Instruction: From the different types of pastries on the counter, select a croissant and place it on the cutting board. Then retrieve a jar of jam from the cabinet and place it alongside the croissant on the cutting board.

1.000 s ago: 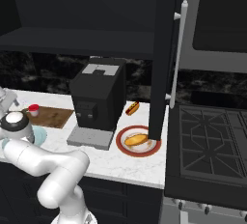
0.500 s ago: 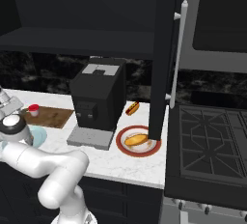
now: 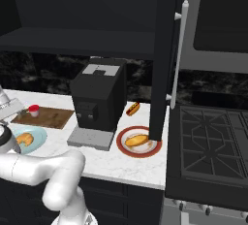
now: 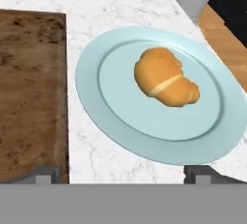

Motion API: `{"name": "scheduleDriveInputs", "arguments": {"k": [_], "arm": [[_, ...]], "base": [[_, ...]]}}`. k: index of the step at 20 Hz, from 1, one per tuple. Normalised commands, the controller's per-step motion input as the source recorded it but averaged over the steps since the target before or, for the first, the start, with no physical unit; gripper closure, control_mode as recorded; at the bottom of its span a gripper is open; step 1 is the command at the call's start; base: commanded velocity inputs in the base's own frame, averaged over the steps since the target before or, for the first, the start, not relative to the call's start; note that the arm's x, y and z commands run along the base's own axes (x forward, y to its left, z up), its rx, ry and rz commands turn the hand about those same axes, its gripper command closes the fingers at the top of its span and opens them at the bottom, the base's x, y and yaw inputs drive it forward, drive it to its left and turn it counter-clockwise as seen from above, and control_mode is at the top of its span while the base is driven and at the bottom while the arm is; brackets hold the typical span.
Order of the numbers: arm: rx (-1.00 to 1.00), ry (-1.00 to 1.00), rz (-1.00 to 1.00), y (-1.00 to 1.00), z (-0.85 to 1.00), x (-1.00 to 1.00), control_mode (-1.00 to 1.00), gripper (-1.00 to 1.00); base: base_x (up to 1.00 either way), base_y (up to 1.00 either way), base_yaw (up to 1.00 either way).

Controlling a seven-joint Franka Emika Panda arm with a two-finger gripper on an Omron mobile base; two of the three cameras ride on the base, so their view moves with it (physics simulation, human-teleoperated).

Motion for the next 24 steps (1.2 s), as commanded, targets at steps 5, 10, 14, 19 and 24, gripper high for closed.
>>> {"name": "scheduleDriveInputs", "arguments": {"k": [5, 10, 14, 19, 24], "arm": [[0.07, -0.07, 0.00, -0.57, -0.04, -0.40, -1.00, -1.00], [0.13, -0.07, 0.02, -0.59, -0.03, -0.07, -1.00, -1.00], [0.20, 0.02, 0.01, 0.00, 0.00, 0.00, -1.00, -1.00], [0.23, 0.06, 0.00, 0.00, 0.00, -0.02, -1.00, -1.00], [0.13, 0.06, 0.04, 0.00, 0.00, 0.00, -1.00, -1.00]], "base": [[0.00, 0.00, 0.00], [0.00, 0.00, 0.00], [0.00, 0.00, 0.00], [0.00, 0.00, 0.00], [0.00, 0.00, 0.00]]}}
